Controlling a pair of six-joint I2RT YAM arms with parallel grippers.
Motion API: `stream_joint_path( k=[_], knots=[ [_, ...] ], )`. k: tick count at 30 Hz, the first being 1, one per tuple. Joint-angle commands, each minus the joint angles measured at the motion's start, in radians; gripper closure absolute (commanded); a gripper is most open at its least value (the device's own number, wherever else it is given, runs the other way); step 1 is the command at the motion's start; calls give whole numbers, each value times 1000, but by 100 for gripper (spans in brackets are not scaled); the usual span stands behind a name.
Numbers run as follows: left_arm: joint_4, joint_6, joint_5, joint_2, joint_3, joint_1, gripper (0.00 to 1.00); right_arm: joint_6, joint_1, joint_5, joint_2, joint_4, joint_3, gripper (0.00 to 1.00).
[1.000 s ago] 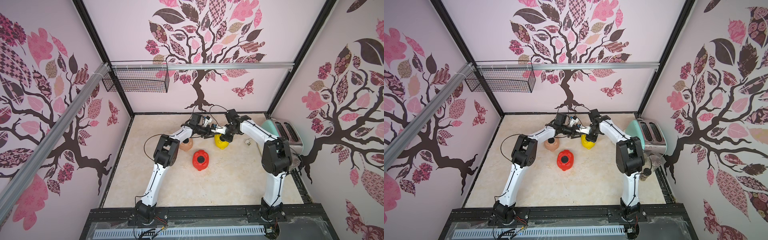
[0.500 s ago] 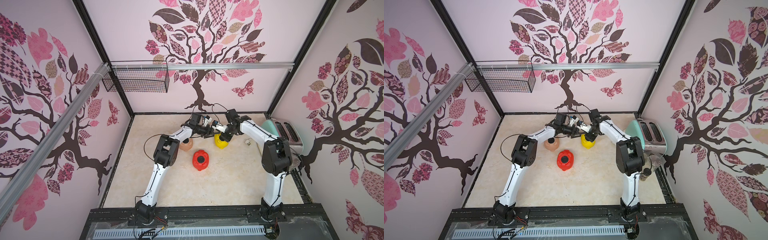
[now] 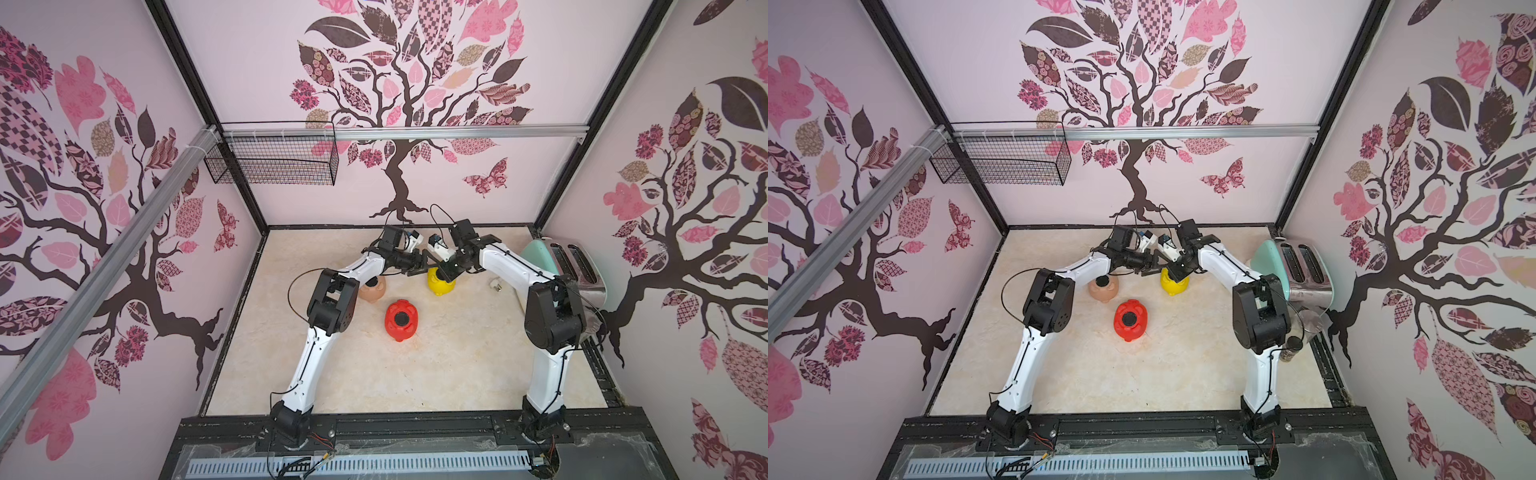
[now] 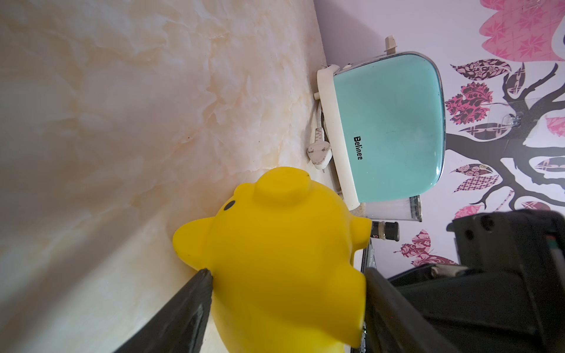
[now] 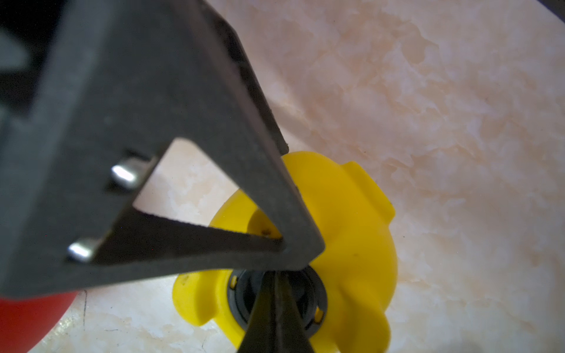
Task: Close piggy banks
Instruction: Screw the knob on the piggy bank.
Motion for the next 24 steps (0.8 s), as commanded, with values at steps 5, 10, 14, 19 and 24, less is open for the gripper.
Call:
stream_joint_path(
  k=[5,10,14,19,24],
  knots=[
    [-62,5,9,36,-6,-18,22,90,12,73,61,-15,-25,100],
    [-60,5,9,39,-6,-18,22,115,15,88,62,-21,-20,100],
    [-61,3,9,38,-6,-18,22,164,19,114,60,-18,-20,100],
    [-63,4,9,37,-7,-18,23,277,27,158,71,-33,-4,100],
    [-60,4,7,38,-7,-18,23,439,34,193,85,-65,32,100]
  ],
)
